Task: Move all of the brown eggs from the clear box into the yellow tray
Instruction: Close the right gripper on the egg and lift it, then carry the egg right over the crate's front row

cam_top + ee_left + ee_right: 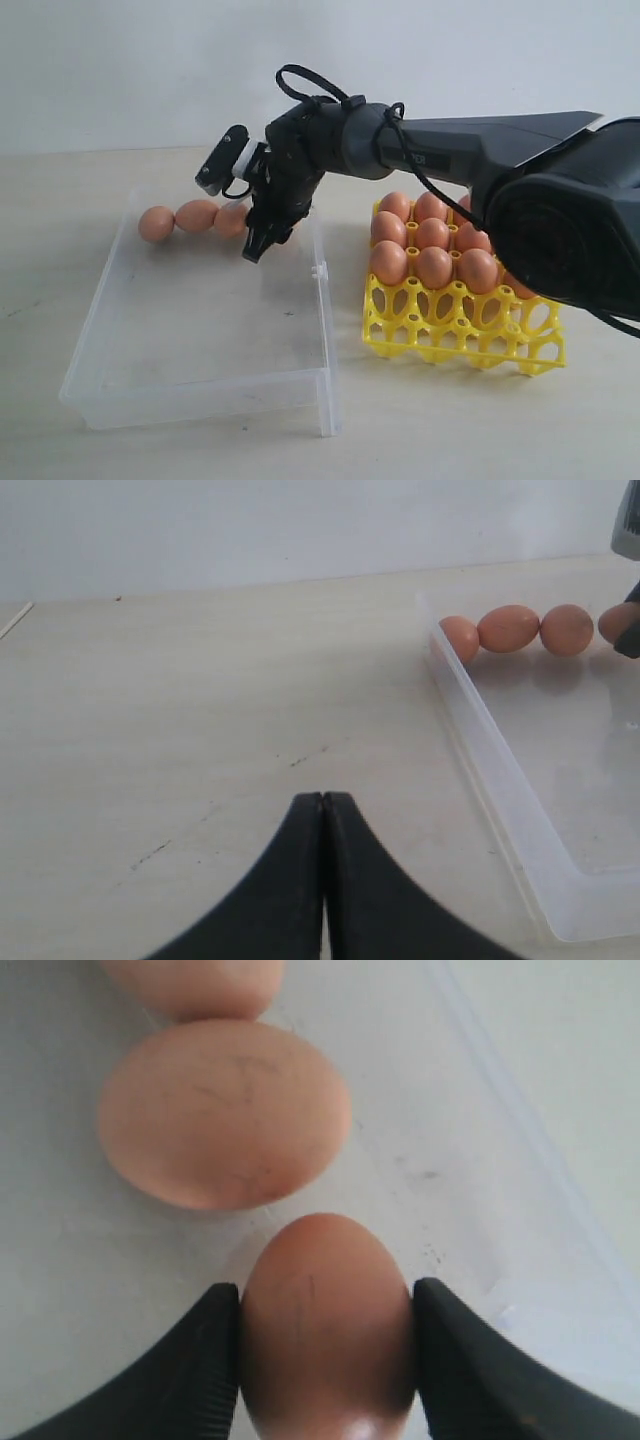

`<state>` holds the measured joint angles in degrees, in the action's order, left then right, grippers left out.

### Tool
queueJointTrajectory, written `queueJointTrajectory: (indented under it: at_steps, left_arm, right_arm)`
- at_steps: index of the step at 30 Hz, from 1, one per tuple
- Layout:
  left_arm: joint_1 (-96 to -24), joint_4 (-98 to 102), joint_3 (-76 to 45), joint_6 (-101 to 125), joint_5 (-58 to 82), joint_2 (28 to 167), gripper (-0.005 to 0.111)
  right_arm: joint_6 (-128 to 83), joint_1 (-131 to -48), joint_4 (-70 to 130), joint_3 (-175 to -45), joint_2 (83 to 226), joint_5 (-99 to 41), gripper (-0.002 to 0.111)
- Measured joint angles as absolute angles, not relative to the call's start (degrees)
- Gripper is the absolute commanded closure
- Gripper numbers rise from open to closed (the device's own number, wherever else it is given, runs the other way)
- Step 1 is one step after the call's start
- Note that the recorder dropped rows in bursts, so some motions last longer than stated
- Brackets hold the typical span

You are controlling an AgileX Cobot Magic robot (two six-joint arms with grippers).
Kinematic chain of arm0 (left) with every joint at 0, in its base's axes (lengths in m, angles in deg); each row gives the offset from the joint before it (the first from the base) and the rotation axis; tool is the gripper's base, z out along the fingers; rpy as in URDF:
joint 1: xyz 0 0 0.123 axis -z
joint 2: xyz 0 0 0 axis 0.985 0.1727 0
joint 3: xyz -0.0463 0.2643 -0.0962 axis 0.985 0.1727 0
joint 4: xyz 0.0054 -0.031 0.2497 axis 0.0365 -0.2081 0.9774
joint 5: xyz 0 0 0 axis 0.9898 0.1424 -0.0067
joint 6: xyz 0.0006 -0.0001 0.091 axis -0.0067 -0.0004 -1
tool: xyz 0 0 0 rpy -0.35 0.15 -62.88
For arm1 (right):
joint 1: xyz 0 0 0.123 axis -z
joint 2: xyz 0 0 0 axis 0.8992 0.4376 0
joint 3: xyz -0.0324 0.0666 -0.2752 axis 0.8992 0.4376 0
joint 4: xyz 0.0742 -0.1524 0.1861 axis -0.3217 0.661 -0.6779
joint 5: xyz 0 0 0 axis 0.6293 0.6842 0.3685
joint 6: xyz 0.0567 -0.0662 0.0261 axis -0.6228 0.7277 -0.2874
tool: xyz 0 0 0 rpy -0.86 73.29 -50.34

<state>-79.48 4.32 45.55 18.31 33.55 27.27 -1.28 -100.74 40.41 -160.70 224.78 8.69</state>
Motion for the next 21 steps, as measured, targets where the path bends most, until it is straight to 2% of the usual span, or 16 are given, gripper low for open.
queueJointTrajectory:
  at_steps: [3,7,16,21]
  left_arm:
    - [-79.48,4.32,45.55,18.31,33.55,27.27,0.107]
    - [-79.48,4.32,45.55,18.31,33.55,27.27,0.107]
    - [-79.48,4.32,45.55,18.31,33.55,27.27,0.107]
    - [-79.48,4.32,45.55,18.31,33.55,27.27,0.107]
  right_arm:
    - [-1.9,-100.74,36.29,-159.24,221.91,6.81,0.108]
    - [-3.58,-101.0,33.97,-150.8,213.13,-2.24,0.108]
    - [-15.19,-100.43,33.24,-111.78,187.04,-35.19,0.108]
    - [-20.8,-99.05,32.64,-92.59,178.36,-51.11,0.108]
